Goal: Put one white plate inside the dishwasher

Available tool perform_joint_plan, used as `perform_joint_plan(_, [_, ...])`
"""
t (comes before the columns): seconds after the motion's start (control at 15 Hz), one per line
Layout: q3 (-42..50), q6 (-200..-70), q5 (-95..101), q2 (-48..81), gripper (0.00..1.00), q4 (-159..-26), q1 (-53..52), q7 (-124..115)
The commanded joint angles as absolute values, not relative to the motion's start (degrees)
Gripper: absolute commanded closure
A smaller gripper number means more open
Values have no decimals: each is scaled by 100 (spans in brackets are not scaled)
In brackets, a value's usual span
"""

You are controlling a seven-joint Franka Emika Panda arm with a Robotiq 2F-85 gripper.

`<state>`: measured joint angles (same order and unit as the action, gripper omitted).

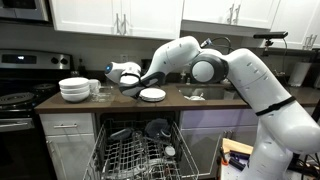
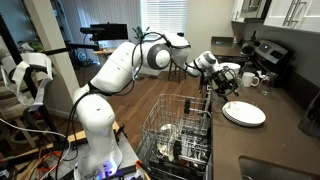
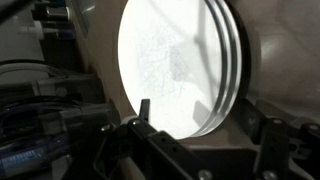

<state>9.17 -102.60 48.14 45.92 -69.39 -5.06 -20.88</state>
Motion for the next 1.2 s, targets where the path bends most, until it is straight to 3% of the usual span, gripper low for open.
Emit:
perform_joint_plan(0.0, [959, -10014, 4820, 4651, 10, -6783, -574, -2117])
perform_joint_plan(0.67, [966, -9918, 4824, 4539, 0, -6901, -573, -2169])
perform_joint_plan(0.73, [968, -9919, 4825, 4530, 5, -6911, -572, -2169])
perform_joint_plan(0.8, [971, -9918, 4828, 4521, 25, -6919, -573, -2172])
perform_joint_plan(0.87, [974, -9918, 4831, 4516, 29, -6923, -573, -2171])
perform_joint_plan(1.13, [993, -9920, 4836, 4506, 56, -6934, -570, -2177])
